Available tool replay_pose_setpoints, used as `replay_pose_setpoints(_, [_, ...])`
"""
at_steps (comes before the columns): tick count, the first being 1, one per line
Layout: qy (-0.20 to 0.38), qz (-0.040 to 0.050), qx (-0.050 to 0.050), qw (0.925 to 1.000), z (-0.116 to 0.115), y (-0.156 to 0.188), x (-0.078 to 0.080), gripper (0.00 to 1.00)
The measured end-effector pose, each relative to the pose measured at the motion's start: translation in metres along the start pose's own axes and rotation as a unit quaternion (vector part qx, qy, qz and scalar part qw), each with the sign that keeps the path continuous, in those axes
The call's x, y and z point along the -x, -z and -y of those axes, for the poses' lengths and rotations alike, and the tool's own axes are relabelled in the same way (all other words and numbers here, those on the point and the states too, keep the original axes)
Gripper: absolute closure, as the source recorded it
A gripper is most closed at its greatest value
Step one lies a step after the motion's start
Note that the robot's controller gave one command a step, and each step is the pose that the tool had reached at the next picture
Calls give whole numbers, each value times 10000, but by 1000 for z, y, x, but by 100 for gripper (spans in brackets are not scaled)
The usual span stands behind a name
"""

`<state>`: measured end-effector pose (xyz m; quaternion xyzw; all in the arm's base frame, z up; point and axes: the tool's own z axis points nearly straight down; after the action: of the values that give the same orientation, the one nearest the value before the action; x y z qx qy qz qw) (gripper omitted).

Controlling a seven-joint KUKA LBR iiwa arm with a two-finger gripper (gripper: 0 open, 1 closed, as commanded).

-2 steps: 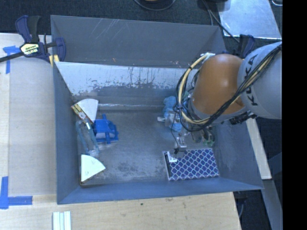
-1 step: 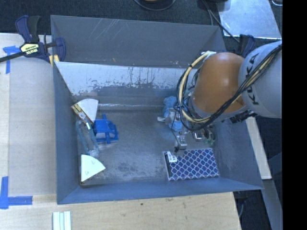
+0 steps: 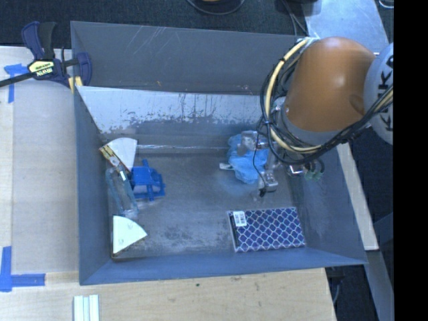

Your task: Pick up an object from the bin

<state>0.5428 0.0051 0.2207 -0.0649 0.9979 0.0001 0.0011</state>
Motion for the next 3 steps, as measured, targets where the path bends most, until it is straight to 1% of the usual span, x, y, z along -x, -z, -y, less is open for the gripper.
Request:
replay_pose_setpoints(1, [-230, 33, -4, 9997, 46, -110, -19, 0])
replay_pose_setpoints(2, [840, 80, -11, 9964, 10, -48, 68, 0])
replay_pose_setpoints(3, [-36, 68, -9, 10000, 54, -149, 33, 100])
